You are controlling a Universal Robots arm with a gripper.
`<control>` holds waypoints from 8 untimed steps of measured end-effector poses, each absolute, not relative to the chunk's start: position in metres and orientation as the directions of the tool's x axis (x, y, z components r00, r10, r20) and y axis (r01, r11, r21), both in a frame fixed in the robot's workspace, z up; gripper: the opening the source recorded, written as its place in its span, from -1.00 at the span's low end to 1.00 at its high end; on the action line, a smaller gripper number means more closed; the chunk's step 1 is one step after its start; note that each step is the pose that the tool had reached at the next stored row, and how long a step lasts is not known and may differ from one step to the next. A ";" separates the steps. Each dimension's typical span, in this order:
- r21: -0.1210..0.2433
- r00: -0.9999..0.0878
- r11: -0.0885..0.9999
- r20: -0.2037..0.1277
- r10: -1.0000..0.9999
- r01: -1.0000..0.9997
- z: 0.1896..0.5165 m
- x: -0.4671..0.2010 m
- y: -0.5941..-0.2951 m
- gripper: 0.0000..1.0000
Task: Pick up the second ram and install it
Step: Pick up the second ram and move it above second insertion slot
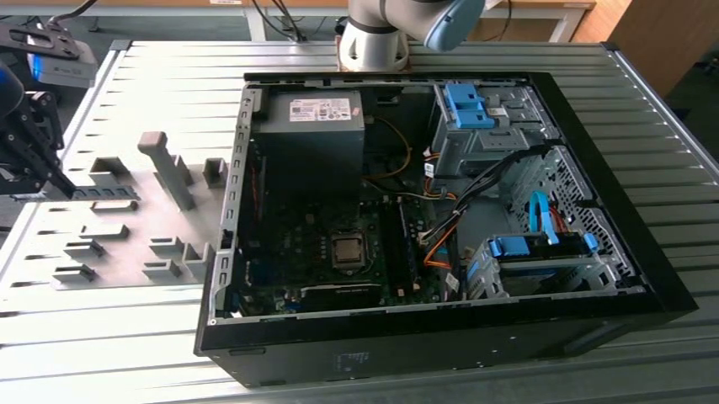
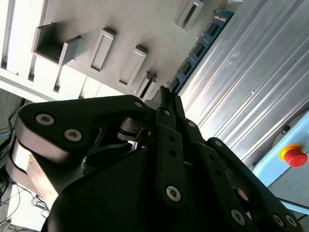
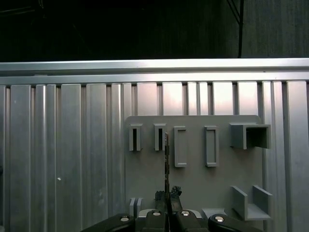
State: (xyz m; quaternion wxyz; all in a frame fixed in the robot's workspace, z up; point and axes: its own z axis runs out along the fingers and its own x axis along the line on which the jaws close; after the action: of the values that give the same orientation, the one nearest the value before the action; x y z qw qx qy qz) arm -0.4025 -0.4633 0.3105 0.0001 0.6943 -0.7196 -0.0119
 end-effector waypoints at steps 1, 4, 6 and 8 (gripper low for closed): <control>0.017 -0.036 0.036 -0.016 -0.999 -0.999 0.311 -0.402 -0.463 -0.73; 0.017 -0.036 0.036 -0.016 -0.999 -0.999 0.312 -0.402 -0.463 -0.73; 0.017 -0.036 0.036 -0.016 -0.999 -0.999 0.314 -0.402 -0.463 -0.73; 0.017 -0.036 0.036 -0.016 -0.999 -0.999 0.316 -0.402 -0.463 -0.73</control>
State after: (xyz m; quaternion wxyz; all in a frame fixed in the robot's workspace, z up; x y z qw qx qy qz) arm -0.4025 -0.4633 0.3162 0.0001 0.6943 -0.7196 -0.0119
